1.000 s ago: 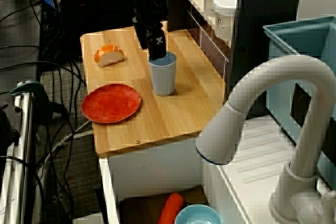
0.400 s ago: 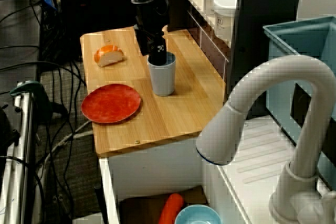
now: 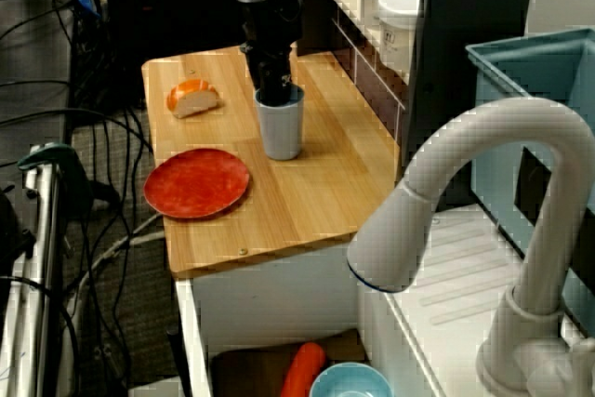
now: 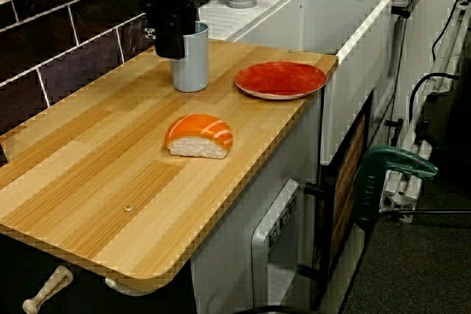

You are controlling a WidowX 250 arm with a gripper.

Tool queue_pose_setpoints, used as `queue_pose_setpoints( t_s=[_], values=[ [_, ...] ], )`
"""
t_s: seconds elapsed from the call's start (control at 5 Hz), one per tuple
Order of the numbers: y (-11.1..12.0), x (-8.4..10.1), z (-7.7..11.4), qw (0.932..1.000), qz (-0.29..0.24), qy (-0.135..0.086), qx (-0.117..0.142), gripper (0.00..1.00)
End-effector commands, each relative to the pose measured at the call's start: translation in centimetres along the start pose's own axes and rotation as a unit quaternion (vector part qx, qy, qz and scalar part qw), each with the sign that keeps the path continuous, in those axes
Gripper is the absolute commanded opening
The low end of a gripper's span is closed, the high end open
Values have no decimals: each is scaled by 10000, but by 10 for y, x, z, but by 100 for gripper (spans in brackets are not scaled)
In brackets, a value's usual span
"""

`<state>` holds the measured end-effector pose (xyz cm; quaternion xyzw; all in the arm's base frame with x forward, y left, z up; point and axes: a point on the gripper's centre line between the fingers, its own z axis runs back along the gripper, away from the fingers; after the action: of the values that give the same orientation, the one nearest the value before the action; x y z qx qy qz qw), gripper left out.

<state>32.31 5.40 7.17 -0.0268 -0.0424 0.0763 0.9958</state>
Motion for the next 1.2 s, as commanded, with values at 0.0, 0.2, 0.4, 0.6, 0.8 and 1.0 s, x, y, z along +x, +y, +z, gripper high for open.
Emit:
queue_pose_setpoints(
  t_s=[0.0,0.2,0.4,0.6,0.8,1.0],
  values=[
    [2,1,15,9998,38,-192,54,0],
    [3,-6,28,9996,-132,-255,74,0],
    [-7,-17,47,9981,-286,-496,230,0],
    [-21,-28,60,9960,-311,-708,448,0],
    [-36,-39,66,9928,-416,-912,660,0],
    [-51,-44,61,9867,-510,-1125,1057,0]
  ],
)
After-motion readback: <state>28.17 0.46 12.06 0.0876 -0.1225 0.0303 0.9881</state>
